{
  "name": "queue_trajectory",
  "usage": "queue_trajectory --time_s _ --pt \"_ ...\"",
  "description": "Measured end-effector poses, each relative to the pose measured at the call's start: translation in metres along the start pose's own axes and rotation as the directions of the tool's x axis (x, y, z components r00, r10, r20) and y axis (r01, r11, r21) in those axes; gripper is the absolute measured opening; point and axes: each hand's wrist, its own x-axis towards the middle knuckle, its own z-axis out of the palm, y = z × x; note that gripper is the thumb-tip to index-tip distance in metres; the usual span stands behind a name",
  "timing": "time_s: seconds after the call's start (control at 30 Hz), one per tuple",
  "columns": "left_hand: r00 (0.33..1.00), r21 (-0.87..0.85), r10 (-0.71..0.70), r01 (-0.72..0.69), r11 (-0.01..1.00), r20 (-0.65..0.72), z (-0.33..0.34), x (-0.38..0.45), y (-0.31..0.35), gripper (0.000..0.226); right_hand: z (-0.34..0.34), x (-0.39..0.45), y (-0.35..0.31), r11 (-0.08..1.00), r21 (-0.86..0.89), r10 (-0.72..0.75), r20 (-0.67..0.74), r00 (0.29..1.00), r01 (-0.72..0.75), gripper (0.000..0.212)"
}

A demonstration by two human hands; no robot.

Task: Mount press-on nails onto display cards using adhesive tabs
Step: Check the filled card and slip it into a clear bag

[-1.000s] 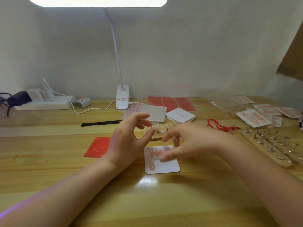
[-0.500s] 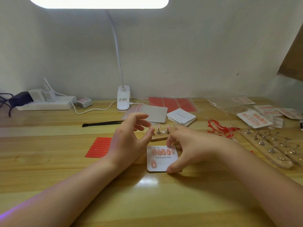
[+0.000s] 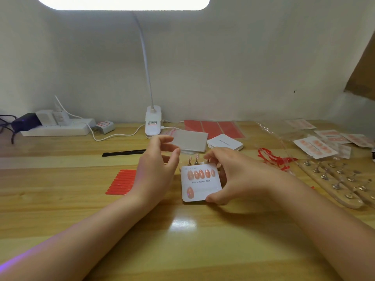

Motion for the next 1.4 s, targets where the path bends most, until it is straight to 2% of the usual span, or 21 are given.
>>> queue_trajectory --time_s 0.2,0.3,0.4,0.53,0.63,0.73,0.8,0.87,0.9,0.97,1.03,1.2,1.33,1.4 --pt "0.991 -0.118 -0.072 0.059 0.991 -0.113 -0.005 0.007 0.007 0.023 -0.002 0.001 -0.015 0.983 0.036 -0.169 -0.225 0.960 0.182 0.090" --pt "0.965 -0.242 -0.147 0.093 0.966 -0.216 -0.009 0.013 0.013 0.023 0.001 0.000 -0.023 0.967 0.055 -0.217 -0.329 0.919 0.248 0.088" --pt "0.939 -0.371 -0.226 0.119 0.921 -0.259 -0.011 0.017 0.017 0.021 0.005 -0.001 -0.030 0.950 0.058 -0.255 -0.417 0.872 0.306 0.086" --pt "0.915 -0.431 -0.272 0.126 0.893 -0.297 -0.012 0.019 0.019 0.018 0.014 -0.001 -0.040 0.929 0.185 -0.196 -0.487 0.851 0.320 0.097" --pt "0.906 -0.445 -0.296 0.139 0.885 -0.304 -0.014 0.021 0.017 0.017 0.022 -0.002 -0.048 0.897 0.341 -0.074 -0.515 0.854 0.283 0.108" --pt "0.901 -0.411 -0.282 0.133 0.902 -0.328 -0.015 0.021 0.016 0.017 0.027 -0.001 -0.054 0.771 0.611 0.126 -0.421 0.899 0.178 0.114" --pt "0.906 -0.378 -0.257 0.121 0.918 -0.336 -0.014 0.020 0.017 0.018 0.029 0.000 -0.054 0.576 0.812 0.204 -0.251 0.946 0.091 0.107" --pt "0.916 -0.363 -0.245 0.121 0.924 -0.317 -0.012 0.017 0.018 0.019 0.028 0.002 -0.054 0.321 0.946 0.193 -0.096 0.976 0.029 0.084" --pt "0.922 -0.354 -0.235 0.118 0.928 -0.308 -0.011 0.015 0.017 0.020 0.026 0.003 -0.055 0.234 0.972 0.167 -0.054 0.984 0.014 0.066" --pt "0.932 -0.323 -0.196 0.093 0.942 -0.304 -0.008 0.013 0.016 0.021 0.025 0.004 -0.056 0.152 0.988 0.112 -0.025 0.993 0.008 0.031" --pt "0.939 -0.301 -0.156 0.060 0.952 -0.307 -0.007 0.012 0.016 0.021 0.023 0.004 -0.055 0.133 0.991 0.102 -0.023 0.995 0.009 0.015" --pt "0.958 -0.259 -0.047 -0.029 0.965 -0.284 -0.016 0.017 0.018 0.020 0.009 0.002 -0.050 0.190 0.980 0.174 -0.086 0.981 0.052 0.016" --pt "0.953 -0.181 0.169 -0.218 0.959 -0.251 -0.022 0.017 0.027 0.021 -0.011 -0.001 -0.044 0.216 0.963 0.222 -0.208 0.953 0.160 0.014" --pt "0.928 -0.087 0.291 -0.318 0.944 -0.232 -0.023 0.015 0.032 0.022 -0.019 -0.003 -0.042 0.288 0.930 0.205 -0.294 0.934 0.230 0.015"
